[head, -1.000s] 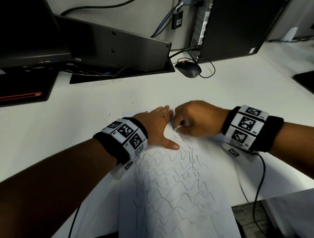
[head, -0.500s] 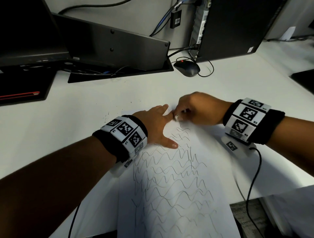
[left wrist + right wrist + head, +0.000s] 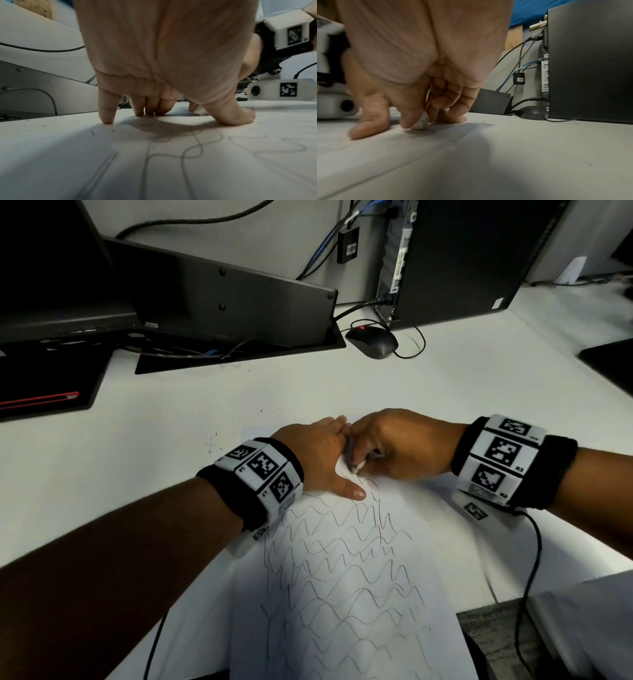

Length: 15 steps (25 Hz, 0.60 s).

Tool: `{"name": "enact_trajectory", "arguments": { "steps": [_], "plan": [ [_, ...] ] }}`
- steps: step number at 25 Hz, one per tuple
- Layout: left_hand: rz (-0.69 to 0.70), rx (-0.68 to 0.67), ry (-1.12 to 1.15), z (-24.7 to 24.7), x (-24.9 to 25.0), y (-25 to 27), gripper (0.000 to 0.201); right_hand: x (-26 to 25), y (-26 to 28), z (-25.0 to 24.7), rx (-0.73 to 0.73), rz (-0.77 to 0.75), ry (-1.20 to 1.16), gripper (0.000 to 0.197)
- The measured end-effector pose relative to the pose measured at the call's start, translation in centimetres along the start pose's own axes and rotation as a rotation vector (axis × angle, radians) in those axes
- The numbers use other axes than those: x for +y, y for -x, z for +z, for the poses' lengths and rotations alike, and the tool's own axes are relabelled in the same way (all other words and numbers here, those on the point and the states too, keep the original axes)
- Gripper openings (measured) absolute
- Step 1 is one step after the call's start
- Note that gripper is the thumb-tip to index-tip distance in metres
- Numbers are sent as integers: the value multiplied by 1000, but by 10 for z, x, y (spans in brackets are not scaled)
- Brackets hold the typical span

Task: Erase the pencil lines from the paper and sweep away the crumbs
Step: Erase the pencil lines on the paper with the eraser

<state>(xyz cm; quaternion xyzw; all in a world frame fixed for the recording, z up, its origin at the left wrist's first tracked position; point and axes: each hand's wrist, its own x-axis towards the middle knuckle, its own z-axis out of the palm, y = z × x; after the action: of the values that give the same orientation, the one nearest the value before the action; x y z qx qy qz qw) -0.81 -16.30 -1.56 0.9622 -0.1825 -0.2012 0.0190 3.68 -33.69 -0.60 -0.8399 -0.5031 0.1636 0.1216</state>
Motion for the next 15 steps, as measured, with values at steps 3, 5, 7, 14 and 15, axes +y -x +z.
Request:
{"name": "enact_trajectory", "arguments": {
  "steps": [3, 5, 7, 14, 15],
  "plan": [
    [4, 11, -33, 1, 0, 0, 99, 7, -4, -9, 51, 56, 110, 15],
    [3, 18, -48, 2, 1, -1, 103, 10, -4, -10, 119, 111, 143, 17],
    [-1, 9, -31, 2, -1, -1, 100, 2, -2, -2, 86, 47, 75, 15],
    [-10, -3, -29, 2, 0, 0, 102, 2, -3, -3, 81, 58, 106, 14],
    [-7, -6, -23, 2, -1, 0, 101, -1, -2, -1, 39, 18, 100, 14]
  ]
}}
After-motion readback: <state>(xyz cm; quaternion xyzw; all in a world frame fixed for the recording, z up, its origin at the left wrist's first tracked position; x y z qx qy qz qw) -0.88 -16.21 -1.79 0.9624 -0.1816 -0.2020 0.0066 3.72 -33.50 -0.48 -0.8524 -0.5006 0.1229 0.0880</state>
